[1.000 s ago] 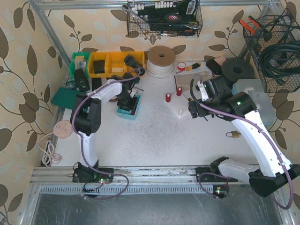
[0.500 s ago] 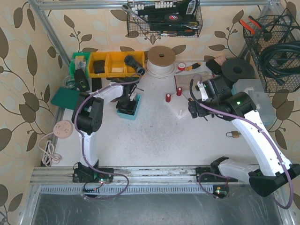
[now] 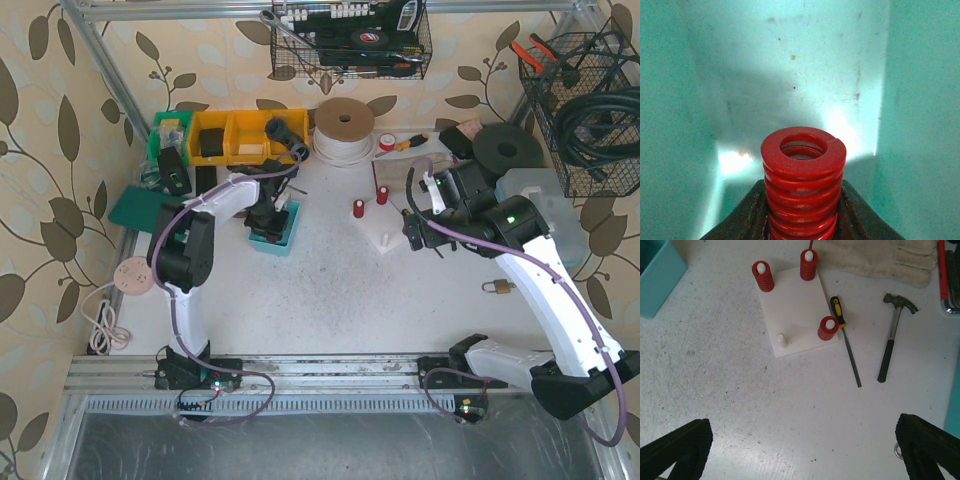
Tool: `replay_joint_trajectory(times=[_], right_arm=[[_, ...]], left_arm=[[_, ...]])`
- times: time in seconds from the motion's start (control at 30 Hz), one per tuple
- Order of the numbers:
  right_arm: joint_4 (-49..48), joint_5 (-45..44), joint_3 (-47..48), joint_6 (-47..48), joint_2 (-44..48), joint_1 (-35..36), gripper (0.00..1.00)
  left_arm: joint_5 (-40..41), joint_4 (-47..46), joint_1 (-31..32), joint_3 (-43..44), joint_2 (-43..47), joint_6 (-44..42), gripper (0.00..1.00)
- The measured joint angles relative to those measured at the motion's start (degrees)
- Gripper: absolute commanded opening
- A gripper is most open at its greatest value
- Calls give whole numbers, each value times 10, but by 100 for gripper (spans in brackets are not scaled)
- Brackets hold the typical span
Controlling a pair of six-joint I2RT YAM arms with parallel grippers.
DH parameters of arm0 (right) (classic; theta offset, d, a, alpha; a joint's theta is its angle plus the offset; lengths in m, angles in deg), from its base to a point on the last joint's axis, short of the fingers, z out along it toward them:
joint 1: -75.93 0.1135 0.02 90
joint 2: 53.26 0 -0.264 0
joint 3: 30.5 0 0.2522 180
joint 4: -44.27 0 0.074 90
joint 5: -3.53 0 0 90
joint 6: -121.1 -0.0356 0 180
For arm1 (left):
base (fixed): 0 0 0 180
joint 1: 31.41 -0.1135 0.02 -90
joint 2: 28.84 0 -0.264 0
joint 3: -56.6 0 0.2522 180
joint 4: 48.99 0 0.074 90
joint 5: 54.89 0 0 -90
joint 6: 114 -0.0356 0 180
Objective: Install the large spring
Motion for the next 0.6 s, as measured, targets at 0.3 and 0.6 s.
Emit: replay_joint_trajectory(times=[0.3, 0.6], right_arm=[[-4, 22, 52, -30, -16, -21, 93], [-31, 188, 110, -68, -141, -80, 63]], left_arm=[[-1, -2, 2, 15, 149, 0, 7], [-59, -156, 77, -105, 322, -108, 1]])
